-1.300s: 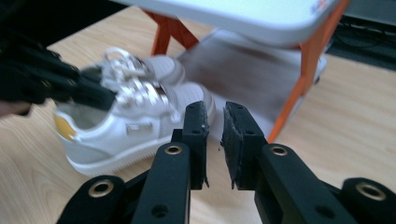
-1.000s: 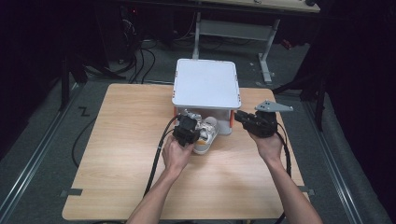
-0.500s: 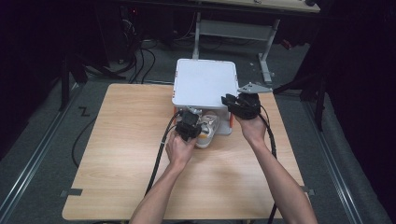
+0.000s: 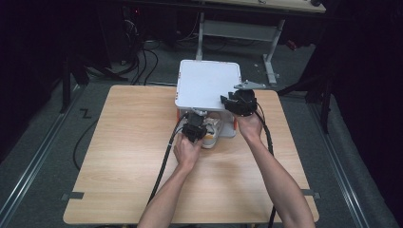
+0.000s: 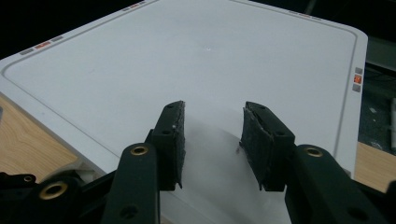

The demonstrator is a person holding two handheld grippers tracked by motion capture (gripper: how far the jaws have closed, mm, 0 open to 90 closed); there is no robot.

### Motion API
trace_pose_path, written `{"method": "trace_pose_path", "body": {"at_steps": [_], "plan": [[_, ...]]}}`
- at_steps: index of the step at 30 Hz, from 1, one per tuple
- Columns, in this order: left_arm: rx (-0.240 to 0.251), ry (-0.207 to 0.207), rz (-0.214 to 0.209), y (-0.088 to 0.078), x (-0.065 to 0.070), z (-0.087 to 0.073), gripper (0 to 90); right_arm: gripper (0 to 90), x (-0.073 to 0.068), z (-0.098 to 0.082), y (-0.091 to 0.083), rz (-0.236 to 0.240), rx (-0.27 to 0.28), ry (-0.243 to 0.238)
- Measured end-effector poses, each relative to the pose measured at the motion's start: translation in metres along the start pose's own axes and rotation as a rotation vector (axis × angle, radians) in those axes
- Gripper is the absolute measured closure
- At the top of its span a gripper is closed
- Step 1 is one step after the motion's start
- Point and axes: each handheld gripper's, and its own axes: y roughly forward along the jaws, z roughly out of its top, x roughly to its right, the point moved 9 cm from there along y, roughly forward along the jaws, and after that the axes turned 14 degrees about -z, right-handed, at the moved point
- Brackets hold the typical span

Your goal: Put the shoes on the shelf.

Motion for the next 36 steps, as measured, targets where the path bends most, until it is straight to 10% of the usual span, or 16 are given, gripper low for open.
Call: {"method": "trace_pose_path", "body": {"at_steps": [10,15,24,36], "plan": [[-0.002,0.007,0.041,0.011,-0.003,0.000,79.0,52.1,-0.004,0.000,0.004,0.015,0.015,-0.023],[-0.039,0.036,0.051,0.010,-0.002,0.000,60.8,52.1,-0.005,0.000,0.004,0.015,0.015,-0.024],[-0.021,-0.011,-0.024,0.004,0.002,0.004,39.5,52.0,-0.005,0.000,0.004,0.016,0.015,-0.028],[0.035,0.011,-0.070,-0.023,0.004,0.011,35.5,52.2,-0.005,0.000,0.004,0.007,0.016,-0.030]]}}
